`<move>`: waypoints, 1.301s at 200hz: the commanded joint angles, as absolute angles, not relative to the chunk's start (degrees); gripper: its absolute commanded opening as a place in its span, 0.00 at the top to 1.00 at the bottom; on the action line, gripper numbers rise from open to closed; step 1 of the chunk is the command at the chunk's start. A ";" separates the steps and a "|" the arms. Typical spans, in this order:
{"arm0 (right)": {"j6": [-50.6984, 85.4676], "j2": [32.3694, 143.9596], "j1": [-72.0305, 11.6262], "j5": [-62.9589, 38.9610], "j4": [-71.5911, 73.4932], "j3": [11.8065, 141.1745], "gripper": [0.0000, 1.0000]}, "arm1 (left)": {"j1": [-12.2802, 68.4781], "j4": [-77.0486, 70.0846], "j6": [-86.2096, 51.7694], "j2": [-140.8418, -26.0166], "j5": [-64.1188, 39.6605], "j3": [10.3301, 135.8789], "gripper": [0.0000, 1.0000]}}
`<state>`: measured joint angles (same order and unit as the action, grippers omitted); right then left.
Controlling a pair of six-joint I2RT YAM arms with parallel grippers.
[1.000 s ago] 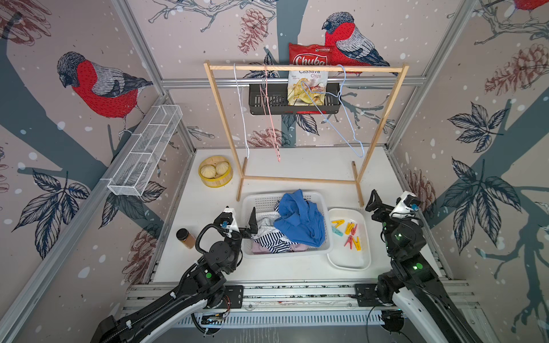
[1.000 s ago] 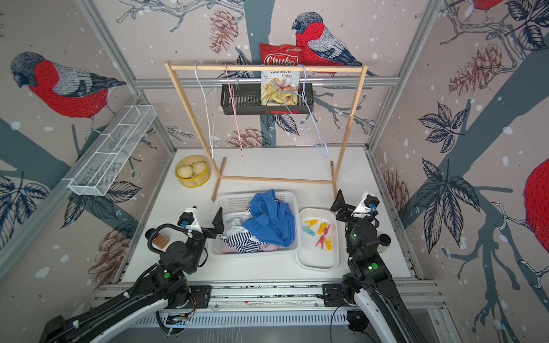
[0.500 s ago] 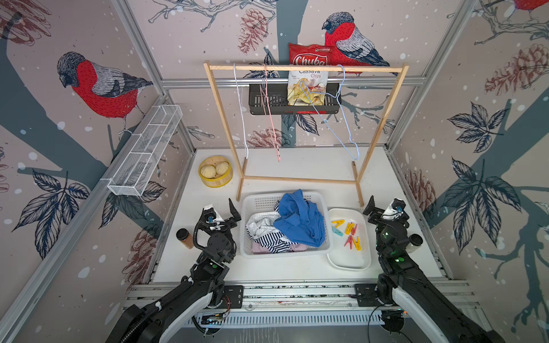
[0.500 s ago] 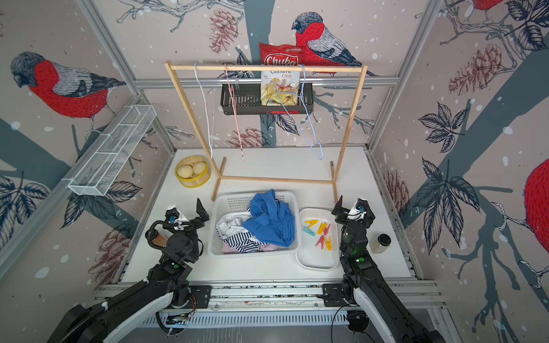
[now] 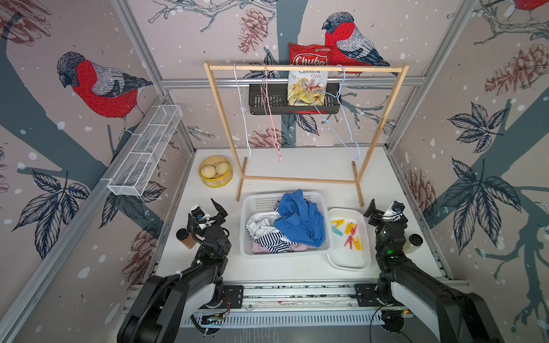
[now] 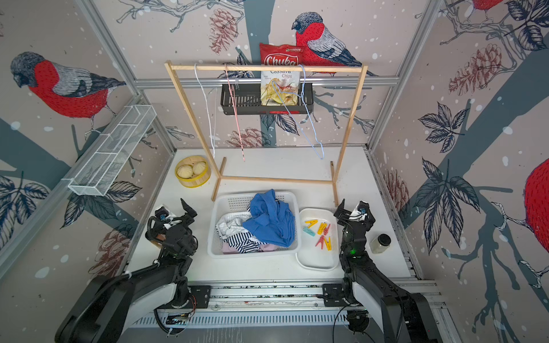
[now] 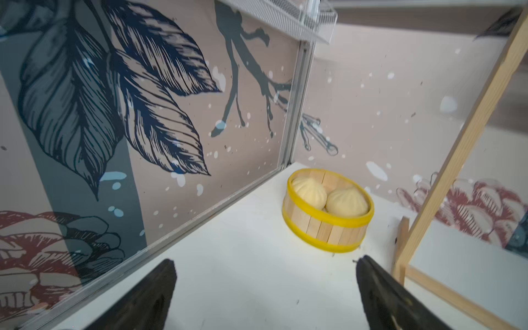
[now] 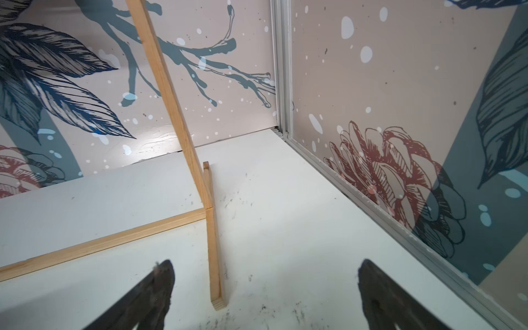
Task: Remove the clothespins securing tank tops to the hanger
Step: Reset both arms
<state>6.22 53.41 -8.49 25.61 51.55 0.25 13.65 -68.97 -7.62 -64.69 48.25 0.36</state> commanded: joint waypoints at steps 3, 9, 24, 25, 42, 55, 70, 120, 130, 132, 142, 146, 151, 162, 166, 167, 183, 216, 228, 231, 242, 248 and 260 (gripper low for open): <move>6.36 57.17 -7.84 23.52 59.95 0.70 0.00 | 12.63 -73.55 -5.88 -71.99 46.86 4.08 0.04; 6.09 58.42 -7.82 23.74 60.92 0.98 0.00 | 12.11 -73.89 -5.10 -73.75 46.80 5.47 0.04; 5.38 61.44 -7.56 22.63 61.82 2.43 0.00 | 10.75 -82.54 -3.88 -79.08 45.07 4.46 0.04; 5.33 61.61 -7.56 22.52 61.85 2.53 0.00 | 10.65 -82.53 -4.10 -79.31 44.99 4.47 0.04; 4.21 65.28 -7.54 20.72 63.39 4.26 0.00 | 8.35 -83.96 -2.61 -81.84 34.25 4.52 0.04; 3.58 68.17 -7.43 20.16 64.60 5.64 0.00 | 6.81 -78.85 -1.52 -81.97 24.92 6.80 0.04; 2.99 71.30 -7.33 19.03 65.88 7.37 0.00 | 4.69 -83.52 -0.44 -87.65 17.30 7.80 0.04; 1.00 76.23 -6.05 14.07 69.33 8.26 0.00 | 0.60 -75.68 -1.11 -86.83 5.06 10.76 0.04; 1.06 79.62 -5.19 12.94 77.94 5.26 0.00 | 0.61 -74.48 -0.55 -86.25 3.72 10.99 0.03; 1.36 80.68 -5.05 12.99 79.62 4.85 0.00 | 0.62 -75.02 -0.44 -86.47 3.59 10.92 0.03; 1.60 87.94 -4.44 13.71 90.38 3.83 0.00 | 0.61 -75.60 -0.01 -86.88 2.79 10.93 0.03; 0.93 90.22 -4.59 14.07 93.96 4.07 0.00 | 0.60 -74.67 0.00 -86.72 2.56 11.17 0.03; 0.51 89.98 -5.13 14.67 92.51 4.76 0.00 | 0.57 -73.30 0.13 -86.48 2.15 11.74 0.03; 1.47 84.20 -4.98 13.56 76.39 8.03 0.00 | 0.57 -72.44 0.51 -86.74 0.94 12.50 0.02; 1.14 84.72 -4.32 11.16 76.22 8.41 0.00 | 0.55 -71.78 0.41 -86.83 1.14 12.81 0.02; 1.05 85.07 -4.18 10.72 76.74 8.42 0.00 | 0.58 -71.53 0.38 -86.83 1.23 12.95 0.02; 0.92 88.07 -3.91 10.97 80.24 9.28 0.00 | 0.64 -67.00 -0.75 -87.27 4.75 15.57 0.02; 2.52 86.82 -3.96 14.11 74.87 10.93 0.00 | 0.70 -67.40 -0.71 -87.21 4.66 15.29 0.02; 2.98 85.81 -3.88 13.65 71.35 11.77 0.00 | 0.68 -67.51 -0.79 -87.28 4.66 15.25 0.02; 2.94 86.09 -3.73 13.63 72.00 11.75 0.00 | 0.70 -67.52 -0.71 -87.20 4.66 15.27 0.02; 2.97 86.25 -3.64 13.80 72.17 11.85 0.00 | 0.70 -67.51 -0.70 -87.27 4.66 15.27 0.02; 3.14 85.88 -3.78 13.89 71.44 11.87 0.00 | 0.68 -67.57 -0.71 -87.19 4.66 15.29 0.02; 2.99 86.39 -3.78 14.06 72.23 11.87 0.00 | 0.70 -67.50 -0.70 -87.19 4.66 15.29 0.02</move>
<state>1.98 86.30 -3.75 13.23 72.42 11.60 0.75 -66.57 -1.10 -87.13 4.51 14.98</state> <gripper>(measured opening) 0.998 0.982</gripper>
